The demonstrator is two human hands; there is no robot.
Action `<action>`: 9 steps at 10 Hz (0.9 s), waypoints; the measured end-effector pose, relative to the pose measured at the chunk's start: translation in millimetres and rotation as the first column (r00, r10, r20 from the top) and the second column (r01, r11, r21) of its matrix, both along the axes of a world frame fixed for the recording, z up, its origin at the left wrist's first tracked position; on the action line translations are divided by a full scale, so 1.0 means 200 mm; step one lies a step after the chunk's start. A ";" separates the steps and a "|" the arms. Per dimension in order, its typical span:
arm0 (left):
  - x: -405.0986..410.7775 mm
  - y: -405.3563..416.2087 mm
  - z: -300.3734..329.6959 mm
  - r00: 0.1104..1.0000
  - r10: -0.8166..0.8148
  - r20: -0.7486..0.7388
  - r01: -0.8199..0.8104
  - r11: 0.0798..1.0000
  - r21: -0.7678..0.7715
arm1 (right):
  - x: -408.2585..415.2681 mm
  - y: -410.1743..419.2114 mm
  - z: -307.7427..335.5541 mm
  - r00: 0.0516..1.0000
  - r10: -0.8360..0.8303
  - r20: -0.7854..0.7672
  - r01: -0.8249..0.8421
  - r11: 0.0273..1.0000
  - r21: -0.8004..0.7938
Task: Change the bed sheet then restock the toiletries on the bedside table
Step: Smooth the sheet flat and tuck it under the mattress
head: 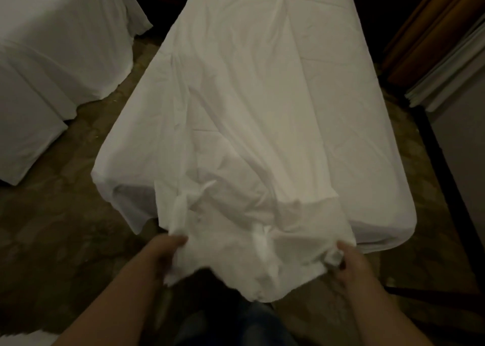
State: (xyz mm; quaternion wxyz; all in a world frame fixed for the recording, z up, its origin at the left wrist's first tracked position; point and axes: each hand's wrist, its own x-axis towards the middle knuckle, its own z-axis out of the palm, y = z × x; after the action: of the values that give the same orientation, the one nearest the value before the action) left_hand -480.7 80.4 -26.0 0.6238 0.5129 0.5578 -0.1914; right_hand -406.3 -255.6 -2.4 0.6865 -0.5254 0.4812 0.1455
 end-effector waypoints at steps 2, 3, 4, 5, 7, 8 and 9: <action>0.49 0.22 0.23 0.887 0.352 0.299 -0.333 0.936 -0.114 | 0.57 0.09 0.23 0.934 -0.218 0.283 0.131 0.946 0.296; 0.69 0.37 0.20 0.785 0.498 0.369 -0.477 0.865 -0.153 | 0.85 0.07 0.24 0.905 -0.273 0.328 0.162 0.931 0.328; 0.89 0.51 0.15 0.744 0.551 0.378 -0.546 0.827 -0.132 | 1.18 0.01 0.17 0.905 -0.284 0.316 0.214 0.948 0.237; 1.14 0.67 0.04 0.701 0.619 0.355 -0.617 0.775 -0.133 | 1.50 0.01 0.10 0.917 -0.260 0.303 0.220 0.962 0.162; 1.67 0.92 -0.20 0.691 0.675 0.257 -0.663 0.734 -0.147 | 2.10 0.18 -0.05 0.946 -0.205 0.251 0.190 0.978 0.081; 1.94 0.91 -0.19 0.668 0.692 0.273 -0.705 0.706 -0.063 | 2.37 0.25 -0.15 0.961 -0.167 0.220 0.161 0.986 0.047; 2.12 0.97 -0.25 0.667 0.691 0.278 -0.673 0.719 -0.171 | 2.61 0.32 -0.26 0.974 -0.124 0.190 0.121 0.992 0.031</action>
State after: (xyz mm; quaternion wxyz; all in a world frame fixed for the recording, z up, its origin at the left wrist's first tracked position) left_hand -57.6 275.4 -76.4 0.7458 0.2742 0.5937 0.1273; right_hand 115.6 -192.2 -54.0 0.7423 -0.4995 0.4431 0.0564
